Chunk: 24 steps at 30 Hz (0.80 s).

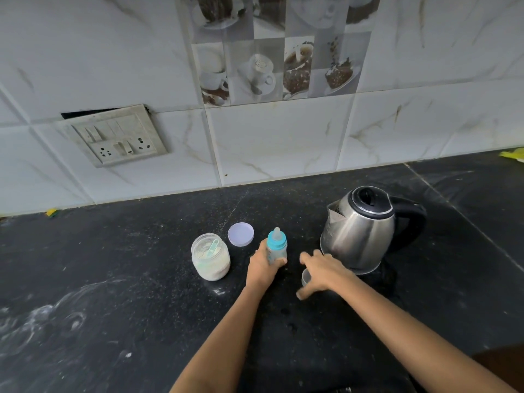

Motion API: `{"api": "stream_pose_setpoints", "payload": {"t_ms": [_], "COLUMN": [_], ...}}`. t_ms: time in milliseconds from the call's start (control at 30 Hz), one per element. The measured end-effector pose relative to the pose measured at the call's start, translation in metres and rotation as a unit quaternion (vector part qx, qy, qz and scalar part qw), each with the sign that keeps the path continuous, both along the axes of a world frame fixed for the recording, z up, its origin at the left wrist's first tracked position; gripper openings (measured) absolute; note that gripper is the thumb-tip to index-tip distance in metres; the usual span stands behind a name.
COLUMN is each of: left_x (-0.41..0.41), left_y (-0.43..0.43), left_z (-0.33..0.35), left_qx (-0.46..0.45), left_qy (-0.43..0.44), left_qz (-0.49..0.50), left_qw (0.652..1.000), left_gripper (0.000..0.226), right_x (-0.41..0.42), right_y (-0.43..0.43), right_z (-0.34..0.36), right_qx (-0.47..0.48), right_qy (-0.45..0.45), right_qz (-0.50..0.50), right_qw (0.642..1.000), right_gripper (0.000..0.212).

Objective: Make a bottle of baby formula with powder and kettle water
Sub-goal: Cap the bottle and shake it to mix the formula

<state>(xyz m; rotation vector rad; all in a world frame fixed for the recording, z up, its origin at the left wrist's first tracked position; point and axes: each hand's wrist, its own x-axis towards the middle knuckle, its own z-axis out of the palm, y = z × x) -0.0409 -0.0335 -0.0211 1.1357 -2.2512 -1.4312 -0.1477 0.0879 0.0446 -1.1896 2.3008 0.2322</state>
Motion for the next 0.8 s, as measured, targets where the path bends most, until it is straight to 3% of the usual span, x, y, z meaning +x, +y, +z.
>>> {"api": "stream_pose_setpoints", "payload": {"t_ms": [133,267,333,433,500,567,667,800], "left_x": [0.0,0.0,0.001,0.0,-0.001,-0.001,-0.001,-0.003], "left_y": [0.0,-0.002,-0.002,-0.003,-0.004,-0.003,0.0,-0.004], "left_z": [0.002,0.0,-0.001,0.0,0.0,0.0,-0.002,-0.001], "left_qx": [0.014,0.02,0.024,0.032,0.036,0.032,0.027,0.026], "left_qy": [0.004,0.011,0.015,0.013,0.008,0.003,0.0,0.008], "left_qz": [-0.003,-0.001,0.0,-0.001,-0.004,-0.007,-0.01,-0.004], "left_qw": [1.0,1.0,1.0,0.999,0.999,0.999,1.0,1.0], "left_gripper": [0.064,0.062,0.061,0.064,0.066,0.066,0.067,0.065], "right_x": [0.008,-0.001,-0.008,-0.012,-0.011,-0.009,-0.01,-0.017], "right_y": [0.007,0.007,0.003,-0.012,-0.024,-0.034,-0.041,-0.046], "right_z": [-0.005,0.009,0.023,0.038,0.041,0.038,0.033,0.026], "right_qx": [0.007,-0.143,-0.264,-0.469,-0.526,-0.516,-0.475,-0.518], "right_qy": [-0.015,-0.079,-0.152,-0.238,-0.269,-0.291,-0.305,-0.305], "right_qz": [0.005,-0.067,-0.108,-0.169,-0.188,-0.176,-0.112,-0.06], "right_qw": [1.0,0.984,0.946,0.833,0.784,0.787,0.818,0.797], "right_gripper": [0.057,0.048,0.044,0.038,0.042,0.045,0.049,0.04]}}
